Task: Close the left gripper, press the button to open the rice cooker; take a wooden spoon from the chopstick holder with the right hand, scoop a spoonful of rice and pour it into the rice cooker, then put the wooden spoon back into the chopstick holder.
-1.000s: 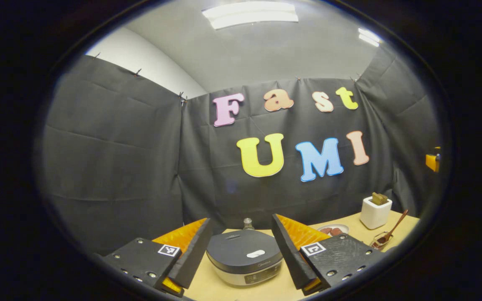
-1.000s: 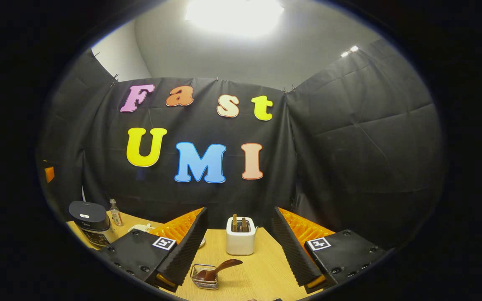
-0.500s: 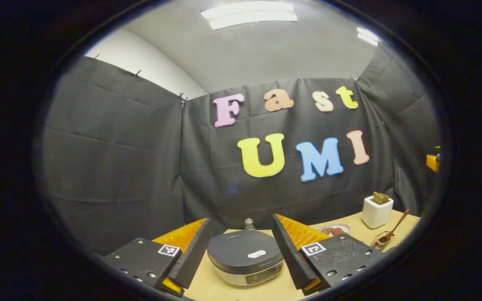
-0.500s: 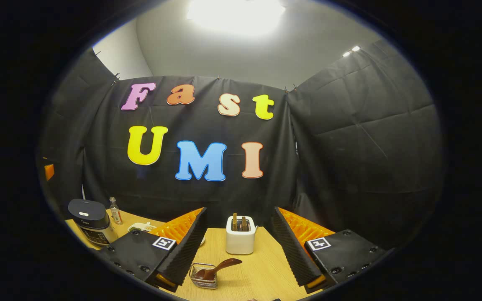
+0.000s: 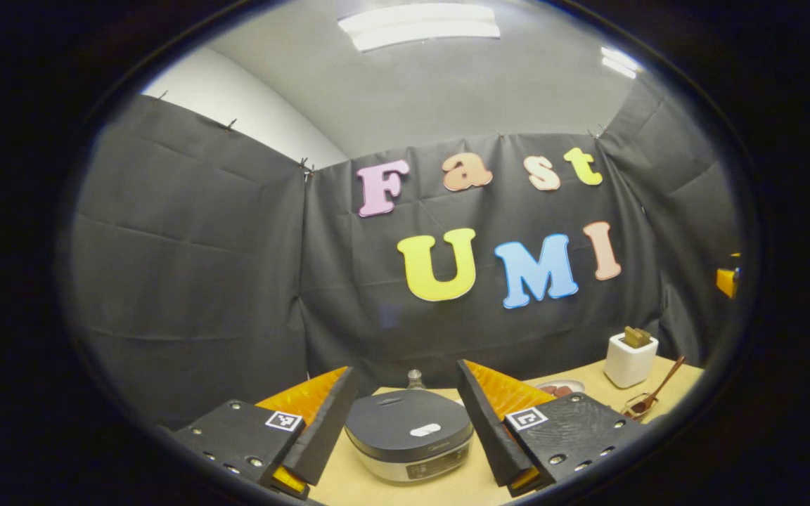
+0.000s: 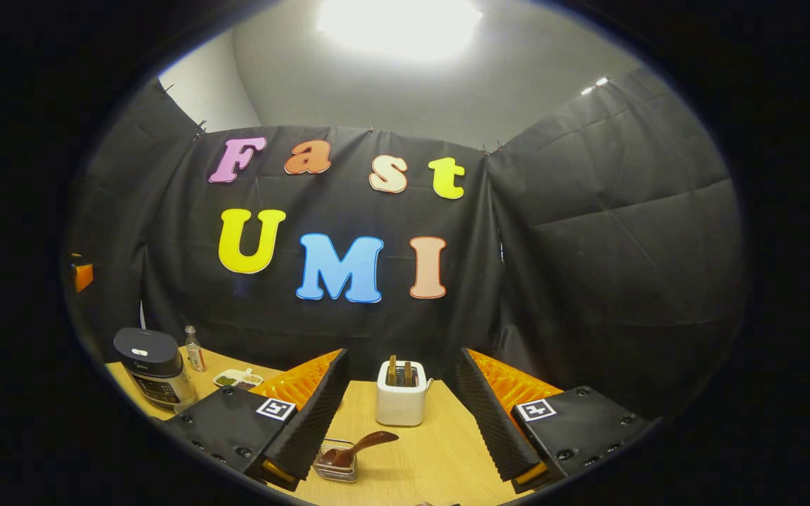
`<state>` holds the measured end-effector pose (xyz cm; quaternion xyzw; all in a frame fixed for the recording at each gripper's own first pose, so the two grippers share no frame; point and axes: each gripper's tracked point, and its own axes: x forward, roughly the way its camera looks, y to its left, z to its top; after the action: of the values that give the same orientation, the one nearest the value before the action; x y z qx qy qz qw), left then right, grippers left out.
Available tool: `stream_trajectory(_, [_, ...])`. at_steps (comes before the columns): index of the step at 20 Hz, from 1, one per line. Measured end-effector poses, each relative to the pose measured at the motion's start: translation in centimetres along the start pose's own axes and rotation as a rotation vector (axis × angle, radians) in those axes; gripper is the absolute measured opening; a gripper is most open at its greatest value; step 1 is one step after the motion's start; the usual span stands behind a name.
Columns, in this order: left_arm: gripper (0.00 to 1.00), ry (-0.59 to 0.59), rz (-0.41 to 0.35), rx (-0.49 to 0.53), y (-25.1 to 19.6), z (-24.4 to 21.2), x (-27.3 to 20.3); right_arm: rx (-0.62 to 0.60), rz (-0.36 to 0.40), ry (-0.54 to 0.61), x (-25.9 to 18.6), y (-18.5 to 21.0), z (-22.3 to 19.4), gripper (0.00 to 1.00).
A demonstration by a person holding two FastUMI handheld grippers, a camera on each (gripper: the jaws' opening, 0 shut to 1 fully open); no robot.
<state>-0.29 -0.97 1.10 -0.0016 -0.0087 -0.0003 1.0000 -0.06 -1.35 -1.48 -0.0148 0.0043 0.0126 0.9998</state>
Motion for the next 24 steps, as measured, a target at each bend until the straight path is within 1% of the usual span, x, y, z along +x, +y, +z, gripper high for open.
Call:
stream_trajectory(5, [0.89,0.010,0.033,0.010,-0.6,-0.3,0.5,-0.003,0.047,-0.005,0.4,-0.6,-0.6,0.98])
stream_trajectory(7, [0.75,0.004,0.057,0.009,-0.3,-0.2,0.8,-0.011,0.066,-0.011,0.6,-0.7,-0.9,0.98])
stream_trajectory(8, [0.72,0.008,0.060,0.005,-0.2,-0.5,1.0,-0.016,0.072,-0.012,0.7,-0.8,-1.2,0.98])
stream_trajectory(9, [0.72,0.013,0.063,0.002,-0.1,-0.8,1.4,-0.015,0.076,-0.007,0.8,-0.7,-1.5,0.98])
stream_trajectory(10, [0.68,0.018,0.049,-0.001,-0.2,-1.1,2.0,-0.007,0.083,0.000,0.8,-0.4,-1.7,0.98])
stream_trajectory(11, [0.68,0.012,0.072,-0.002,0.4,-1.4,2.2,0.001,0.089,0.005,0.9,-0.1,-1.7,0.98])
stream_trajectory(13, [0.36,0.028,0.048,-0.014,0.7,-1.9,3.7,0.006,0.090,0.006,1.3,0.5,-1.7,0.97])
stream_trajectory(14, [0.35,0.032,0.030,-0.019,0.7,-2.2,4.4,0.005,0.080,0.000,1.5,0.5,-1.6,0.98])
stream_trajectory(15, [0.43,0.035,0.010,-0.021,0.7,-2.7,5.3,0.007,0.065,-0.003,1.6,0.6,-1.4,0.98])
stream_trajectory(17, [0.27,0.055,-0.032,-0.033,0.7,-3.9,6.9,0.024,0.045,-0.013,1.7,1.5,-0.9,0.96])
stream_trajectory(18, [0.18,0.062,-0.029,-0.036,1.1,-4.3,7.5,0.025,0.038,-0.016,1.8,2.0,-0.8,0.96])
stream_trajectory(19, [0.09,0.071,-0.044,-0.046,1.2,-5.3,8.8,0.019,0.031,-0.012,1.9,2.4,-0.9,0.98])
stream_trajectory(20, [0.06,0.084,-0.040,-0.054,1.8,-5.9,9.3,0.010,0.027,-0.010,2.0,2.8,-1.0,0.98])
stream_trajectory(21, [0.00,0.101,-0.058,-0.064,1.4,-7.0,9.9,0.002,0.023,-0.010,2.1,3.1,-0.8,0.97])
stream_trajectory(22, [0.01,0.124,-0.082,-0.081,1.0,-8.1,10.5,-0.005,0.018,-0.012,2.3,3.5,-0.6,0.97])
stream_trajectory(23, [0.00,0.146,-0.102,-0.094,0.8,-9.3,11.1,-0.011,0.013,-0.011,2.4,3.8,-0.6,0.97])
stream_trajectory(24, [0.01,0.169,-0.116,-0.099,0.6,-10.5,11.5,-0.016,0.007,-0.009,2.4,4.0,-0.6,0.98])
